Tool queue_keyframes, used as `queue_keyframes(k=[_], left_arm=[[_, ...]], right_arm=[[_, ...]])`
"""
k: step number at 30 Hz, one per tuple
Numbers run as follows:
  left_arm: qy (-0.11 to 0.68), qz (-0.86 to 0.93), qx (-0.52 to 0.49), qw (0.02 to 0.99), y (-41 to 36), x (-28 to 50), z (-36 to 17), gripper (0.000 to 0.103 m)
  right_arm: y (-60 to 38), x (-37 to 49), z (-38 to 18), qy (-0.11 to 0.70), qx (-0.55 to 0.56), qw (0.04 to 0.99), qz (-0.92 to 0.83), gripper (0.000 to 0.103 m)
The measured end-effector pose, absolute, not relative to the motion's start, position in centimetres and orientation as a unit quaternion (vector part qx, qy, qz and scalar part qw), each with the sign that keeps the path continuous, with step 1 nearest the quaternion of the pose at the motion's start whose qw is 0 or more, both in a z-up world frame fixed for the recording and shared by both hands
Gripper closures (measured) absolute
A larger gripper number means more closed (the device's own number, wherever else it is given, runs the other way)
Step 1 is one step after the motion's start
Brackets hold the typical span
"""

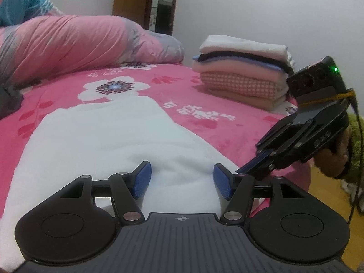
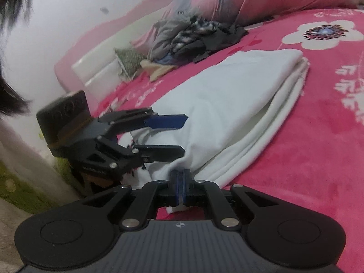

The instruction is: Fold clothes

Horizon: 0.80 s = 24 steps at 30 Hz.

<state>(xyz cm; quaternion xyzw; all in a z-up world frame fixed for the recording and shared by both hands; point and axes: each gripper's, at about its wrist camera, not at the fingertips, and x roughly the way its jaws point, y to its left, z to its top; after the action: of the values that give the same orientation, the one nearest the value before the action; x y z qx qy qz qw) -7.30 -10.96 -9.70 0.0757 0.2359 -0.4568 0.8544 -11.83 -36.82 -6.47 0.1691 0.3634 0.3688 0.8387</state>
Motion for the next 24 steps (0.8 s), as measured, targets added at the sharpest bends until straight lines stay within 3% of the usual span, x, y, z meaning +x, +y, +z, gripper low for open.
queue_keyframes(k=[12, 14, 18, 24], left_arm=[[0.217, -0.454, 0.115, 0.856, -11.7, -8.8, -9.8, 0.039], [0.212, -0.453, 0.124, 0.857, -11.8, -9.2, -9.9, 0.039], [0.210, -0.457, 0.126, 0.855, -11.6, -9.5, -10.0, 0.039], [0.207, -0.455, 0.121, 0.858, -11.5, -9.6, -10.1, 0.038]], right_arm=[[-38.6, -11.9, -5.1, 0.295, 0.215, 0.887, 0.282, 0.099], [-37.5, -11.1, -5.1, 0.289, 0.195, 0.893, 0.286, 0.099], [-34.6, -9.8, -6.9, 0.353, 0.087, 0.900, 0.239, 0.100], [-33.5, -11.8, -3.2, 0.308, 0.062, 0.928, 0.198, 0.099]])
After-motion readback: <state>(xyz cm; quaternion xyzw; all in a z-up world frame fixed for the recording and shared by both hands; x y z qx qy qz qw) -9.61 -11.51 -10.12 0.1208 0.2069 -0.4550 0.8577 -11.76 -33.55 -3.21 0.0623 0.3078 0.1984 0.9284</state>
